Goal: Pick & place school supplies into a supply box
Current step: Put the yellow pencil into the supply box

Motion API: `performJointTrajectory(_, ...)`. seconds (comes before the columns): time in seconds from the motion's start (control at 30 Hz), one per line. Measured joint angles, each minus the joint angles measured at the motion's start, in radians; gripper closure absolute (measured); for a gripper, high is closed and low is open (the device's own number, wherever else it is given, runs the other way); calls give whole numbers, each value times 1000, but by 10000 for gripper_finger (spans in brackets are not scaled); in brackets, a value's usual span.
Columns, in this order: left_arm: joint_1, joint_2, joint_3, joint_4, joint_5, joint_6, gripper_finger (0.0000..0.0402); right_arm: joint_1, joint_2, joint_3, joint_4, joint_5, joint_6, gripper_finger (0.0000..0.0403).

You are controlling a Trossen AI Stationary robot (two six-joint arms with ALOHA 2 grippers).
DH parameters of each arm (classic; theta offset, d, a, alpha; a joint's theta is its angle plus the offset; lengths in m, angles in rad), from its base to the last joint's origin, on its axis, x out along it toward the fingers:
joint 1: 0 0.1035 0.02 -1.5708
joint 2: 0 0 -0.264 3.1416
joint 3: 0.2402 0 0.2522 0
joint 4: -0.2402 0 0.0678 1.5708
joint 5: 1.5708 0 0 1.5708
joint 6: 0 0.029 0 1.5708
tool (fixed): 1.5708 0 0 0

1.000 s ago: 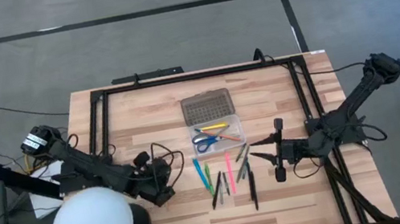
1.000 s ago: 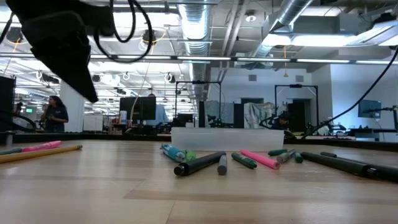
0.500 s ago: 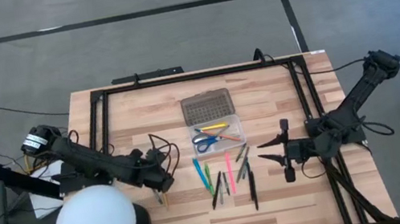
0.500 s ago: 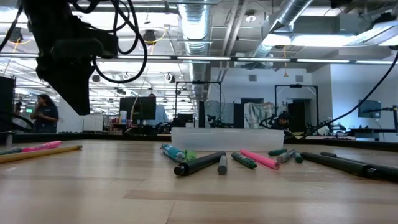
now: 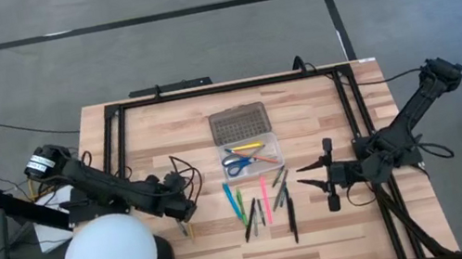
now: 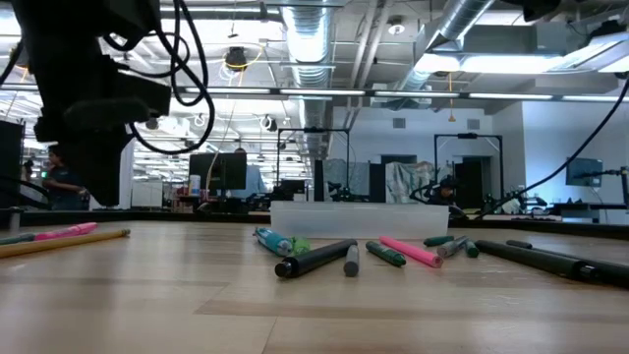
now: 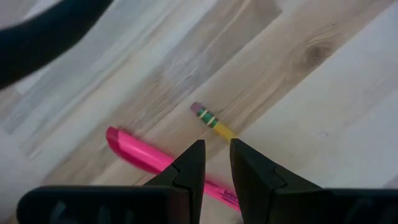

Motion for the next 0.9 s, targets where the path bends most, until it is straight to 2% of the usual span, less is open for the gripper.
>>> performJointTrajectory(0.27,0,0,-65,170,5,93,322,0,0,0,0,0,21,295)
performJointTrajectory(0.6,0,0,-94,168,15,53,290,0,0,0,-1,-1,26,295)
performJointTrajectory(0.9,0,0,-94,180,57,21,282,0,0,0,-21,-2,34,294)
